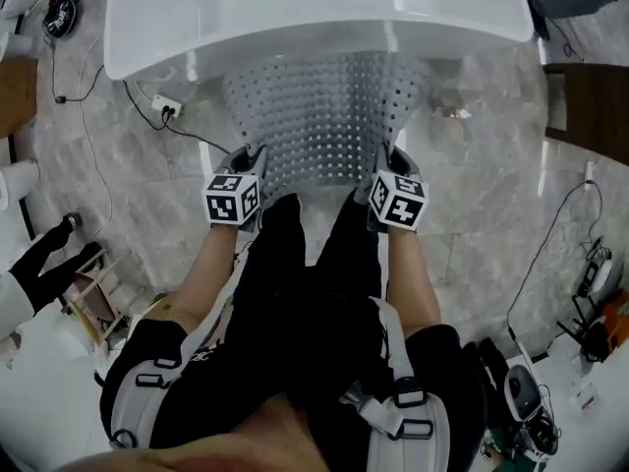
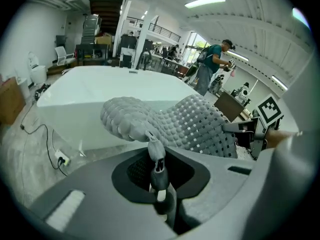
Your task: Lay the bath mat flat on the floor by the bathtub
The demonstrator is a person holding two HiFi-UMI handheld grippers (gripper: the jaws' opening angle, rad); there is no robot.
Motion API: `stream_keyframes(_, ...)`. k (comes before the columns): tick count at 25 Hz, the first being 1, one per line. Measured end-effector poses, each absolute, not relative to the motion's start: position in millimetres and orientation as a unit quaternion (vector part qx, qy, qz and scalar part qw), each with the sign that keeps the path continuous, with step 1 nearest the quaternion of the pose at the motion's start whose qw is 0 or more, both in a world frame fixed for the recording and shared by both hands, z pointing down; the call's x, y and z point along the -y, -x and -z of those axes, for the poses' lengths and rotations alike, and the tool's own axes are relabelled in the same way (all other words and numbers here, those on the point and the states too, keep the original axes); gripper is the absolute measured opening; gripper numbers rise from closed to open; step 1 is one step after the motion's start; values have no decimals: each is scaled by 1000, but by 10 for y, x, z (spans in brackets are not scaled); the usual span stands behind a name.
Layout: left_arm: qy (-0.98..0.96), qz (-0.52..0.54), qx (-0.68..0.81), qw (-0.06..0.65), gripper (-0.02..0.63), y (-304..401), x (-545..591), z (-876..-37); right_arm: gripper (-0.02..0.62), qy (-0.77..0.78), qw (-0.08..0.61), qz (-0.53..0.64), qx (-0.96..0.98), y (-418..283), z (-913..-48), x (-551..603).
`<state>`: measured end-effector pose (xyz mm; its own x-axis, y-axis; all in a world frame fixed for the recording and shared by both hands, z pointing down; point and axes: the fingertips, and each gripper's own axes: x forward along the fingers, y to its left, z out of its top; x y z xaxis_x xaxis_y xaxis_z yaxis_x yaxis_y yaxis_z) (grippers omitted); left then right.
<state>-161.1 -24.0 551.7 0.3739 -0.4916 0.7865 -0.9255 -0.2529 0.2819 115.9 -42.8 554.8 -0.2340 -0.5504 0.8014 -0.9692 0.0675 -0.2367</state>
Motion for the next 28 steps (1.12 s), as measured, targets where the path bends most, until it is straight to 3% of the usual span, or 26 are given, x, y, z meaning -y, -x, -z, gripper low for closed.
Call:
stream_keyframes(8, -684, -312, 486, 445, 43, 1459, -5, -7535, 43, -514, 329, -416, 674, -1148, -7420, 224)
stream_keyframes(13, -659, -306, 504, 467, 44, 1539, 199, -8715, 43, -523, 317, -459, 645, -1207, -8689, 376)
stream_keyframes(20, -664, -305, 521, 441, 46, 1726, 776, -10120, 43, -528, 318, -461, 638, -1441, -10173, 1006)
stream_keyframes(28, -666, -368, 494, 421, 62, 1859, 1185, -11193, 61, -504, 410, -427, 629, -1698, -11339, 1508)
